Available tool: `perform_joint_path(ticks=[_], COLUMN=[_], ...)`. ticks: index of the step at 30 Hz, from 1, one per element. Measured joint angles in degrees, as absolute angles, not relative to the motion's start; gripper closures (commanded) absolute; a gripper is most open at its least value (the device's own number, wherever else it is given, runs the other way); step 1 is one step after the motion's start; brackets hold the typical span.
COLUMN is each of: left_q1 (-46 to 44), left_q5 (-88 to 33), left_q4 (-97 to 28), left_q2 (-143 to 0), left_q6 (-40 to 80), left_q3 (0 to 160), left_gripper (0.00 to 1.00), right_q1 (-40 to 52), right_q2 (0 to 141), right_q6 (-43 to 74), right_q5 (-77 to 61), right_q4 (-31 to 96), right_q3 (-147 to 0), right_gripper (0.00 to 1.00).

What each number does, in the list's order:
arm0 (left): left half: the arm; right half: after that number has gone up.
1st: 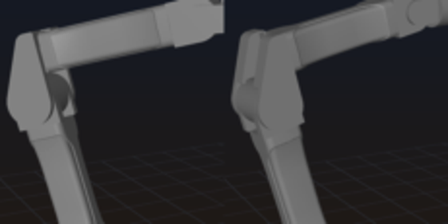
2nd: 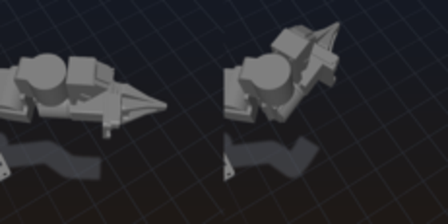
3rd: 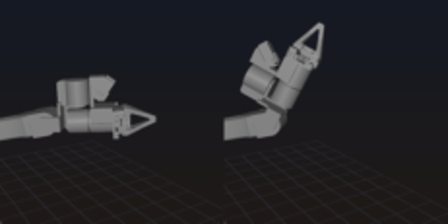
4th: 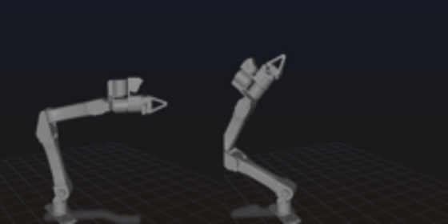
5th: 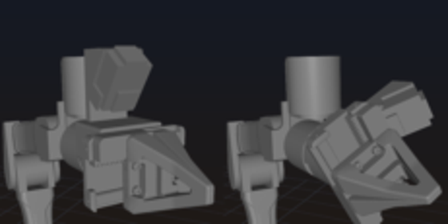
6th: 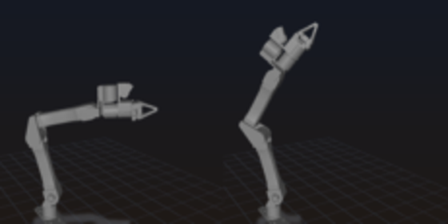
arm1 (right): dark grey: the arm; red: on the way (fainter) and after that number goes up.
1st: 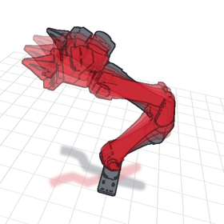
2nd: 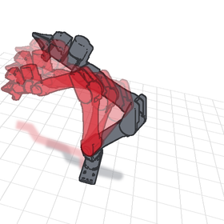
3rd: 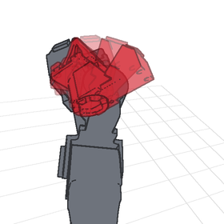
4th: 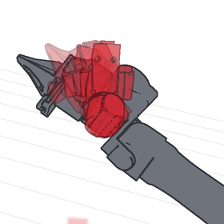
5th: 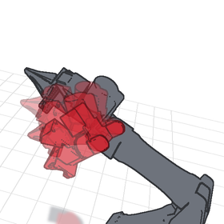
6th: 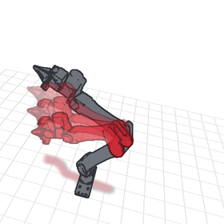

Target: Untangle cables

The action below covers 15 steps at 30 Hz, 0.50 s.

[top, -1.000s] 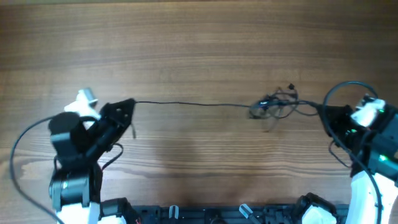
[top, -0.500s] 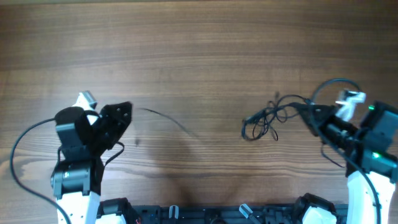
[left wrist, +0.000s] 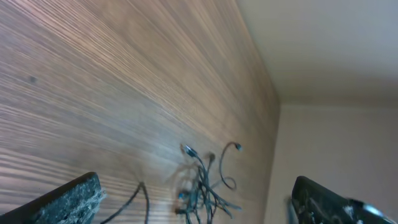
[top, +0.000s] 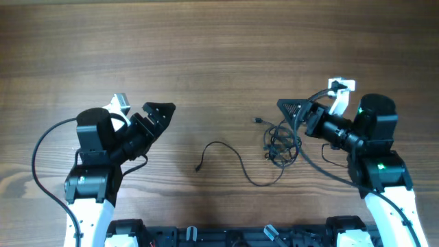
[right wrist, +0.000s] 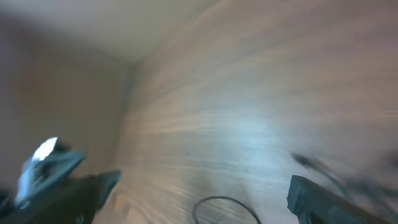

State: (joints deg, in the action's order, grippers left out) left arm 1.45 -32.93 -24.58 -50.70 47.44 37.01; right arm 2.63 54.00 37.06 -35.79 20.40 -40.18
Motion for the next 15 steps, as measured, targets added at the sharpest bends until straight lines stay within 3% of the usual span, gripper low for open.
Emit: perform_joint_path(ticks=[4,10,15], left_q1=[-4.4,-20.1,-31.1], left_q5=[-34.4,-28.6,-24.3], left_q4=[-24.6,-22.2,-10.7], left_q2=[-50.8,-56.2,-66.5], left_q6=[48.9,56.0,63.7], left_q3=[37.0,37.0,37.0], left_gripper=[0.03,0.05,0.05], right_q1=[2.6,2.6,2.9], right_q2=[58.5,62.4,63.9], right_q6=[44.4,51.1,43.3], right_q5=[-28.0,-25.9,-30.0], right_q4=[29.0,37.7,39.7], right_q3=[-40.2,-40.2,-40.2], right_gripper=[0.0,0.01,0.0])
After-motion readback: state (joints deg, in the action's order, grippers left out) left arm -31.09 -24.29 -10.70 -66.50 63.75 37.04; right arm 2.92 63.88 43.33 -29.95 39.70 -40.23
